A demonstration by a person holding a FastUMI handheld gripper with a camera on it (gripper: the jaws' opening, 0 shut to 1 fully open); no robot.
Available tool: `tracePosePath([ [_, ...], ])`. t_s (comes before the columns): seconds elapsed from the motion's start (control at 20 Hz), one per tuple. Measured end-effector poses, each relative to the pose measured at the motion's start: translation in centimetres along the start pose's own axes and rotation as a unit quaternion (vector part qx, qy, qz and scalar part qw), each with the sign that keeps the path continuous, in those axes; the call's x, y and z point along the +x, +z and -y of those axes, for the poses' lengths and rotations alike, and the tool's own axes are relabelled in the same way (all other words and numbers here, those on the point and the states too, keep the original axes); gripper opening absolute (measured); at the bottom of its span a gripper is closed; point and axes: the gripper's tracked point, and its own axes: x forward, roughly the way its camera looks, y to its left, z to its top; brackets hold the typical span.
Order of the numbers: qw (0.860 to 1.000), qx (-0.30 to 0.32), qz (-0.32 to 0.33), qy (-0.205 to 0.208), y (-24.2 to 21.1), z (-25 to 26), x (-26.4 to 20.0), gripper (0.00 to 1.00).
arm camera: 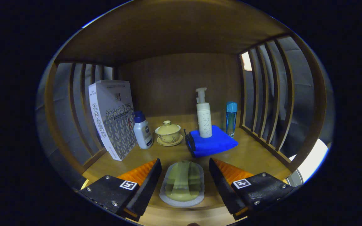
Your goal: Pull open the drawer, take out the items inside it, and place them on the countertop above the cabinet.
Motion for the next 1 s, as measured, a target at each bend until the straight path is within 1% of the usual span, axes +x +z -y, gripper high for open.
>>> tracePosePath([
  [0.25, 0.999, -0.010, 0.049, 0.008, -0.6, -0.7, -4.2, 0.94],
  [0.45, 0.997, 0.000, 0.073, 0.017, -1.0, -1.1, -8.3, 0.94],
  [0.75, 0.991, -0.010, 0.130, 0.021, -0.9, -0.8, -14.7, 0.94],
  [1.0, 0.987, -0.029, 0.152, 0.033, -2.7, -1.7, -19.1, 0.94],
])
